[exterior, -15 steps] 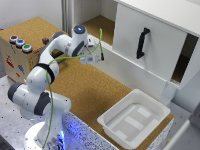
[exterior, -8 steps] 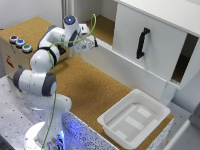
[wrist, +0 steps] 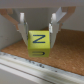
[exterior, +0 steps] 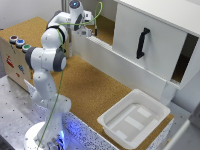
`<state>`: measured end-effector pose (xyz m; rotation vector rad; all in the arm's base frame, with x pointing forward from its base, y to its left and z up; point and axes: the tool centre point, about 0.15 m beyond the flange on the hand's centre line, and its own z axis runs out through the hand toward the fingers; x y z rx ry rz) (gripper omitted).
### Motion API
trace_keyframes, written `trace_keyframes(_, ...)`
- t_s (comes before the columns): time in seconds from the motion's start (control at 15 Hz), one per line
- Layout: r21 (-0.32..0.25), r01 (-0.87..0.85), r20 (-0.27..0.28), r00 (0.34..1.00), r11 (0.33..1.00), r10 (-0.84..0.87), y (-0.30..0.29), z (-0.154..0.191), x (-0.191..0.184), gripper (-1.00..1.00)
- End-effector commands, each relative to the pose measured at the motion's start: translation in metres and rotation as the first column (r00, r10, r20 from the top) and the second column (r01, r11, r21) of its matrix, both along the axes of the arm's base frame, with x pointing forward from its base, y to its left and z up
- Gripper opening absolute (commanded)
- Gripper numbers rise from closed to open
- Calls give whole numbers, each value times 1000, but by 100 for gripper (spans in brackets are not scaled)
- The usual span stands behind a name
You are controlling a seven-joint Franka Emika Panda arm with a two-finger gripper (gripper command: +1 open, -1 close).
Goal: Put the yellow object inside the left cabinet
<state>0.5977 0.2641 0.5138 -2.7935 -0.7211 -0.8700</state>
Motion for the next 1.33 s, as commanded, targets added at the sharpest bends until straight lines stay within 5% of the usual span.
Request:
trace_keyframes(0.0, -64, 164, -139, 975, 984, -172, -9, -16, 64, -100)
trace_keyframes(0.33, -161, 256, -128, 952, 953, -278, -13, -44, 75, -100)
trace_keyframes(0.4, -160, 304, -121, 938, 939, -325, -17, -46, 74, 100)
trace_keyframes(0.6, -82, 339, -33, 939, 937, -343, -21, -26, 55, 100)
trace_keyframes(1.0, -33, 253, 127, 961, 967, -247, -45, 16, -14, 100)
trace_keyframes(1.07, -14, 241, 131, 963, 970, -237, -50, 20, -33, 100)
trace_keyframes(1.27, 30, 165, 17, 986, 986, -166, -68, 21, -84, 100)
